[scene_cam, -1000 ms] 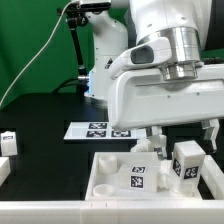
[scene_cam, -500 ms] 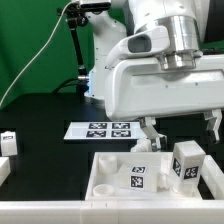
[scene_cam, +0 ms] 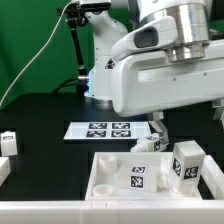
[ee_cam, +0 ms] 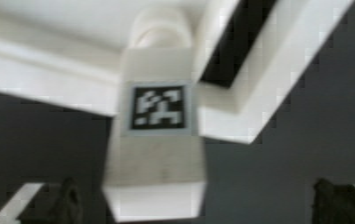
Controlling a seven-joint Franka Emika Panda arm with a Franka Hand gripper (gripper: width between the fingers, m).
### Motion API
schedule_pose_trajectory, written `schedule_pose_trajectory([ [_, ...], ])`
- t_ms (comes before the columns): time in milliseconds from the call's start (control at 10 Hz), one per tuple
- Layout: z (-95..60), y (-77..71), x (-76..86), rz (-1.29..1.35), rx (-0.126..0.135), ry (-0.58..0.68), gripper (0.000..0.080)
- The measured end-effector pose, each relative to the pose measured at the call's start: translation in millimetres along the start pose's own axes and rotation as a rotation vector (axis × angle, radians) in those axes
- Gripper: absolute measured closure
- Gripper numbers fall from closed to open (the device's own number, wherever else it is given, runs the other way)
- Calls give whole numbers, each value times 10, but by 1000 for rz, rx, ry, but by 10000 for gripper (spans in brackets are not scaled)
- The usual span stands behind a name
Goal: Assemble one leg
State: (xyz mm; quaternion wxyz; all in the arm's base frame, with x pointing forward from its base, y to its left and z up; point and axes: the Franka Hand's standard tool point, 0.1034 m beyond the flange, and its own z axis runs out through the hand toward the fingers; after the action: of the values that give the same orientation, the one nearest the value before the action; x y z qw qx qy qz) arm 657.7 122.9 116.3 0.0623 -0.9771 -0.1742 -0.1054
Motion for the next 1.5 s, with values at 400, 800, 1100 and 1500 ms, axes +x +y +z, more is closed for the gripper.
schedule_pose_trajectory([
  [400,-267,71,-71,18,8,-272,150],
  [800,-216,65,-54,19,26,-325,150],
  [1100,-95,89,20,130,-82,-325,150],
  [1500,34,134,13,119,-79,-312,150],
])
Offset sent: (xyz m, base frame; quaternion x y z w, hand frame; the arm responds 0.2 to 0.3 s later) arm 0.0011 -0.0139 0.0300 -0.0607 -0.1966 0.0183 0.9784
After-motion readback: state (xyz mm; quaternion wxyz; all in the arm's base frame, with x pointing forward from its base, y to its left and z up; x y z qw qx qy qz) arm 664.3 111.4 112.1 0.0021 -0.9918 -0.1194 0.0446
